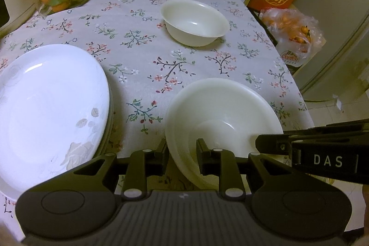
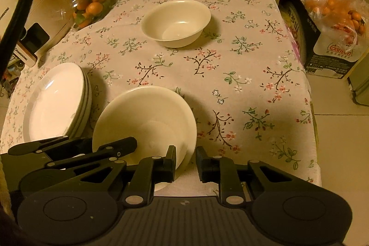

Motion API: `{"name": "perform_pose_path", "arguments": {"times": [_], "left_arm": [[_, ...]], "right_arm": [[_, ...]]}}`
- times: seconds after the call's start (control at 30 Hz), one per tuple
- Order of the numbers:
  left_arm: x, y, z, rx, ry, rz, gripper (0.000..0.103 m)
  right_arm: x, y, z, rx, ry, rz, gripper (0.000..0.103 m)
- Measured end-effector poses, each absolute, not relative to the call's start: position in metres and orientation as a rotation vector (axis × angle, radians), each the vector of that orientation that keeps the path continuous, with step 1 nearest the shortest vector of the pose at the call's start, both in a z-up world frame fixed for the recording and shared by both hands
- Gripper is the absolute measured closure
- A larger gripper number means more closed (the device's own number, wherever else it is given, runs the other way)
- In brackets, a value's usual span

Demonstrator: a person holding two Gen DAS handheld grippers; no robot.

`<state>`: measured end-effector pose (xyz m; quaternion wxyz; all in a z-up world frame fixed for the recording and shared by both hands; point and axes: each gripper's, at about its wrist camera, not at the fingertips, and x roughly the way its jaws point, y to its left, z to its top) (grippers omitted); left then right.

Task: Organize plates and bowls
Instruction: 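Hold the stacked bowls and align the rims with both grippers, then open both grippers and release the rim of the nested bowls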

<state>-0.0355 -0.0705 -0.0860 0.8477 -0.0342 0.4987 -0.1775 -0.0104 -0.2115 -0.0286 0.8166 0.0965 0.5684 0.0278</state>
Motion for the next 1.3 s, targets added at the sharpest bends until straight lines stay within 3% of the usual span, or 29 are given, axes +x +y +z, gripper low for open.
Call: {"name": "perform_pose_path", "arguments": {"times": [0.5,0.67,0.87,1.07,1.13,1.3], "left_arm": [[-0.030,-0.064,-0.073,-0.112,1.030,-0.371,0.074],[-0.027,-0.062,-0.063,-0.107,1.009,-0.353,0.050],[-0.019,-0.059,-0.052,-0.100,0.968,-0.328,0.028],[-0.005,-0.056,-0.046,-0.107,0.951,-0.293,0.007],[-0.001,-0.057,-0.044,-0.103,0.940,-0.287,0.003],[0.014,-0.063,-0.039,-0.048,0.907,-0.247,0.000]], "right_arm": [[-0.009,-0.221,-0.024,0.220,1.194,0.040,0.083],[-0.007,-0.229,-0.018,0.248,1.174,0.047,0.076],[-0.002,-0.239,-0.008,0.273,1.125,0.023,0.057],[0.004,-0.250,-0.005,0.282,1.095,-0.004,0.026],[0.006,-0.251,-0.003,0.259,1.079,-0.016,0.016],[0.012,-0.252,0.003,0.214,1.038,-0.040,0.004]]}}
